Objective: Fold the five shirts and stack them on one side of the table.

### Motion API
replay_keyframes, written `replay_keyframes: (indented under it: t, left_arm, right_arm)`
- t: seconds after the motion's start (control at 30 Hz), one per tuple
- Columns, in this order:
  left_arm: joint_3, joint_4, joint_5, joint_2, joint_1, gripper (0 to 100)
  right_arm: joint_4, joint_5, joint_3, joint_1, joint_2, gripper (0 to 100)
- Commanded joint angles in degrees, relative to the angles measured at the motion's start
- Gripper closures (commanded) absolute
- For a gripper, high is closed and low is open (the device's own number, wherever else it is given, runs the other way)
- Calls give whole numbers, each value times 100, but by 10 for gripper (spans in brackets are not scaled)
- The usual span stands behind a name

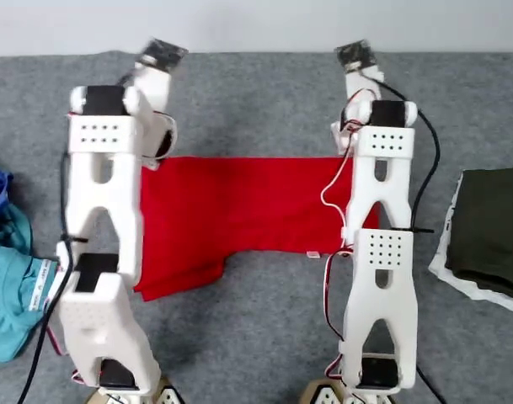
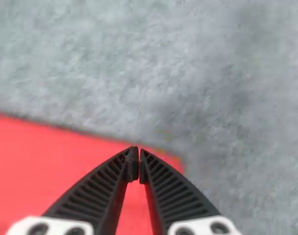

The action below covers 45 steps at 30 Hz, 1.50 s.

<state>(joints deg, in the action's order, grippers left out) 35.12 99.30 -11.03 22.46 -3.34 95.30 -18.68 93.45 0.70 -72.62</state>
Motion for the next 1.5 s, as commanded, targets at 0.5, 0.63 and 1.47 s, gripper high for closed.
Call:
replay_keyframes:
  t: [0.5, 0.63, 1.47]
  left_arm:
    - [-2738, 97, -396, -3569, -4870, 994]
    - [-3073, -132, -396, -3490, -5670, 994]
    - [-4136, -923, -404, -2989, -6233, 994]
  right_arm:
    - [769, -949, -2980, 1218, 2958, 988]
    - [760, -1257, -4396, 1991, 3864, 984]
    - [690, -1371, -5187, 5851, 3653, 798]
